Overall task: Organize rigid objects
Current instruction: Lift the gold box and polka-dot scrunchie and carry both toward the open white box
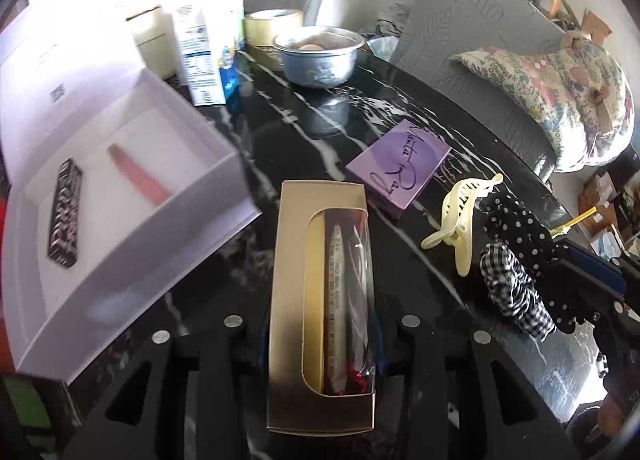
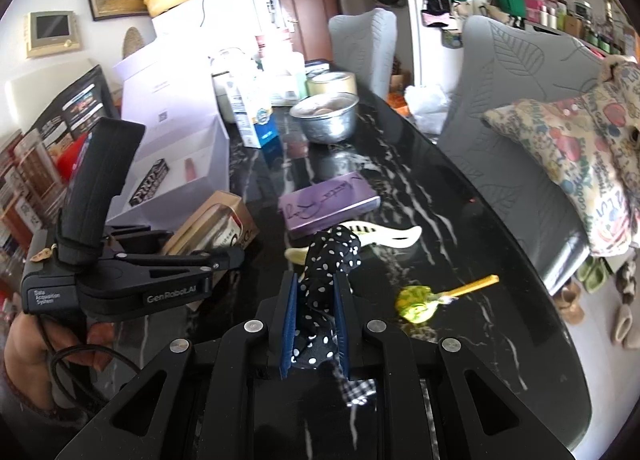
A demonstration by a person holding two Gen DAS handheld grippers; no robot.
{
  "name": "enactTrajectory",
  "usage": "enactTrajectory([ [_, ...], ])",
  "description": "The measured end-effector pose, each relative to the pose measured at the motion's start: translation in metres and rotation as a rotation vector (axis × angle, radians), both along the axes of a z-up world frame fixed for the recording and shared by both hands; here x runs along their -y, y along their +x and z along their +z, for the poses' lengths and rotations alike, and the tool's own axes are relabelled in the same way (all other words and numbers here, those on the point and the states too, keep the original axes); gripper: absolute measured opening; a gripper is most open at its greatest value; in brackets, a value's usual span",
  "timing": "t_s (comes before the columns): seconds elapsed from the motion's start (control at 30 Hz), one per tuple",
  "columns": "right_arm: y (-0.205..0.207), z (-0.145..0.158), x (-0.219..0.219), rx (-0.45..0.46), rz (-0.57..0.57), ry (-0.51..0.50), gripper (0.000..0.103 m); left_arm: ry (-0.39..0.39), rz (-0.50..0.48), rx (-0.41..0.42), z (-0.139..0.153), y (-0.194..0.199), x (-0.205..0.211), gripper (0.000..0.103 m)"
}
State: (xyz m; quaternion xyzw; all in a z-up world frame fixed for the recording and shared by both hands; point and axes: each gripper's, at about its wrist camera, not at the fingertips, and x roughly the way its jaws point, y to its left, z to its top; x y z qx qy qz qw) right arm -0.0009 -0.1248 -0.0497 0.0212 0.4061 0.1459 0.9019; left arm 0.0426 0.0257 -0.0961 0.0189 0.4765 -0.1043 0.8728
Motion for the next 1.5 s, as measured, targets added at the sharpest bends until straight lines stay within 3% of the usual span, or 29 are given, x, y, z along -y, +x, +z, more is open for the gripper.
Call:
enactTrajectory([
  [0.33,-0.005,-0.005,-0.028,-0.011,0.132,0.055,0.017,0.043,0.090,0.033,0.011,-0.032,-0.022,0.038],
  [0.63,-0.007,-0.031,-0.057,-0.080,0.244,0.049,0.017,0.032,0.157,0.018,0.005,-0.058,-0.045,0.038],
  [0.8,-0.008,-0.041,-0.069,-0.092,0.262,0.001,0.017,0.009,0.171,-0.001,-0.002,-0.064,-0.052,0.038],
  [0.97,-0.006,-0.046,-0.071,-0.112,0.259,0.010,0.020,0.008,0.180,-0.014,-0.006,-0.063,-0.054,0.038],
  [1.07,-0.004,-0.051,-0.072,-0.132,0.252,-0.005,0.028,0.000,0.185,-0.023,-0.009,-0.063,-0.056,0.038],
  [1.27,-0.003,-0.051,-0.072,-0.122,0.244,-0.002,0.028,-0.001,0.185,-0.023,-0.012,-0.064,-0.056,0.038],
  [1.37,-0.005,-0.051,-0.075,-0.108,0.244,-0.044,0.017,-0.010,0.192,-0.012,-0.012,-0.066,-0.057,0.038],
  [1.5,-0.007,-0.051,-0.076,-0.095,0.269,-0.053,0.016,-0.010,0.201,-0.004,-0.012,-0.067,-0.059,0.038],
])
